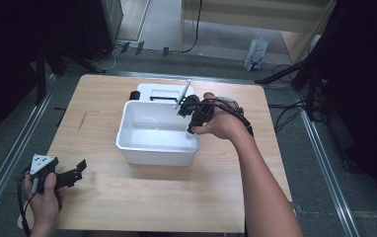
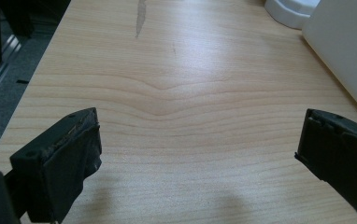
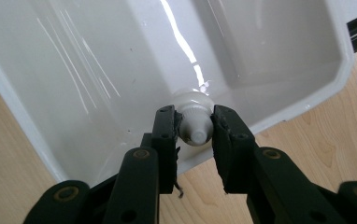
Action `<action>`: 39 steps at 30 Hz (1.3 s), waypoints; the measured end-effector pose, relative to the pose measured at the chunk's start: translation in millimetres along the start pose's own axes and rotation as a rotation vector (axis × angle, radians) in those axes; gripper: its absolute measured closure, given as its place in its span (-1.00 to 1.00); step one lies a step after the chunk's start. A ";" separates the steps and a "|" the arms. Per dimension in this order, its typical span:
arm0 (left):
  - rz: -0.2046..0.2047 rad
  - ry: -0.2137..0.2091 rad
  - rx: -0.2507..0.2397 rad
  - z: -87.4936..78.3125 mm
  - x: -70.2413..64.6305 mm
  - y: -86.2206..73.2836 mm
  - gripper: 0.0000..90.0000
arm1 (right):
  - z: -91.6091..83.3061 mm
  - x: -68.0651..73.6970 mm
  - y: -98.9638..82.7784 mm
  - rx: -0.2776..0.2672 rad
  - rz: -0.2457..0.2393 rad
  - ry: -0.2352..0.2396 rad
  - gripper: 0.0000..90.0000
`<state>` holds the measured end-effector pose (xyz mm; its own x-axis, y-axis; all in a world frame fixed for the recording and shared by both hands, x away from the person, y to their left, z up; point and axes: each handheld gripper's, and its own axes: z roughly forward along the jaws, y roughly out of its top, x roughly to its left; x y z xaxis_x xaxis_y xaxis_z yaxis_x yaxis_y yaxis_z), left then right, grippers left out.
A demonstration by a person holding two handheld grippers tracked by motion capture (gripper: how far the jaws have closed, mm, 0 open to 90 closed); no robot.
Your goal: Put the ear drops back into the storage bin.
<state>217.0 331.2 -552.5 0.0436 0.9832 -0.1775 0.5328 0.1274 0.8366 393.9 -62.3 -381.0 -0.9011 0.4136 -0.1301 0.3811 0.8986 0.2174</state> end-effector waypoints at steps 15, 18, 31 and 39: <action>0.000 -0.001 0.003 -0.2 0.2 0.0 -0.99 | 32.2 7.6 0.6 0.029 -0.117 0.004 0.59; 0.000 -0.001 0.003 -0.2 0.2 0.0 -0.99 | 37.4 8.6 1.1 0.037 -0.136 -0.003 0.61; 0.000 -0.001 0.002 -0.1 0.3 0.1 -0.99 | 41.2 9.6 1.8 0.036 -0.120 0.017 0.62; 0.000 -0.001 0.002 0.0 0.2 0.1 -0.99 | 29.8 9.6 1.6 -0.010 -0.108 0.039 0.45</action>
<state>217.1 331.4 -552.4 0.0442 0.9831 -0.1777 0.5341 0.1270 0.8358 392.0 -52.5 -410.7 -0.9442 0.3084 -0.1154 0.2795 0.9359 0.2142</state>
